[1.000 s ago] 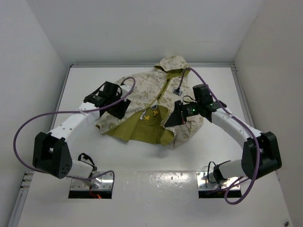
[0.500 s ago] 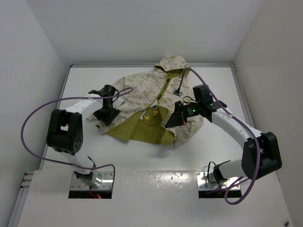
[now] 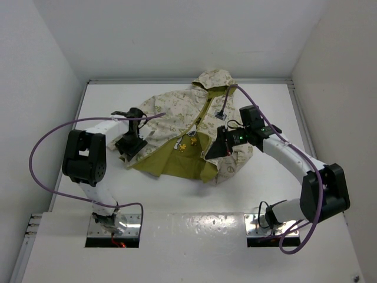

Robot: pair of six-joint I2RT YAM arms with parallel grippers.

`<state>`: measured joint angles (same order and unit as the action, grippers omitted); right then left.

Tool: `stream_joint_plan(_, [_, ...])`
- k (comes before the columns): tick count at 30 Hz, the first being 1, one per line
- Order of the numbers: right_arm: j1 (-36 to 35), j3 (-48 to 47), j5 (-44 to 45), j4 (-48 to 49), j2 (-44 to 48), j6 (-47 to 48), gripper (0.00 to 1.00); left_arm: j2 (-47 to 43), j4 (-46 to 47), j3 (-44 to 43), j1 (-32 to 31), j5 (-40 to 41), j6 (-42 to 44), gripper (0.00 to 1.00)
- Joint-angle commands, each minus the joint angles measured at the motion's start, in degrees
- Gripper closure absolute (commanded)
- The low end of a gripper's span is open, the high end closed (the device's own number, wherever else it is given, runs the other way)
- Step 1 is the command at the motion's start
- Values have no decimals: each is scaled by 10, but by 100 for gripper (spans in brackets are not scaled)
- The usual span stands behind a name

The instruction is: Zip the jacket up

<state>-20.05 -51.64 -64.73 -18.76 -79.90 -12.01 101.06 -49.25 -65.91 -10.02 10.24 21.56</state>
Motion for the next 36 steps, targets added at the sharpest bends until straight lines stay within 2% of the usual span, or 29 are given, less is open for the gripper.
stream_joint_plan(1, [-1, -24, -12, 6, -3, 16, 100, -2, -29, -7, 4, -21, 14, 47])
stream_joint_plan(4, [-2, -25, -11, 7, -3, 14, 100, 3, -44, -1, 4, -29, 14, 47])
stream_joint_plan(12, [-2, -26, -10, 5, -5, 12, 100, 36, -44, 4, 4, -44, 2, 36])
stream_joint_plan(19, [-2, -29, -9, -1, -5, 17, 100, 55, -23, 10, 4, -50, -8, 40])
stream_joint_plan(23, [-2, -28, -9, -7, -6, 25, 100, 61, -18, 17, 4, -60, -3, 52])
stream_joint_plan(26, [-2, -28, -8, -14, -5, 33, 100, 61, -23, 22, 4, -87, 4, 69])
stream_joint_plan(27, [-3, -29, -8, -14, -6, 33, 100, 61, -23, 27, 10, -94, 4, 92])
stream_joint_plan(28, [-4, -29, -8, -14, -4, 35, 100, 61, -23, 27, 10, -100, 4, 100])
stream_joint_plan(31, [-2, -32, -8, -15, -4, 35, 100, 42, -43, 8, 28, -150, 16, 100])
stream_joint_plan(35, [-2, -34, -7, -18, -5, 44, 100, -10, -79, -68, 70, -262, 23, 100])
stream_joint_plan(36, [-2, -34, -6, -20, -3, 43, 100, -20, -86, -84, 79, -322, 23, 100])
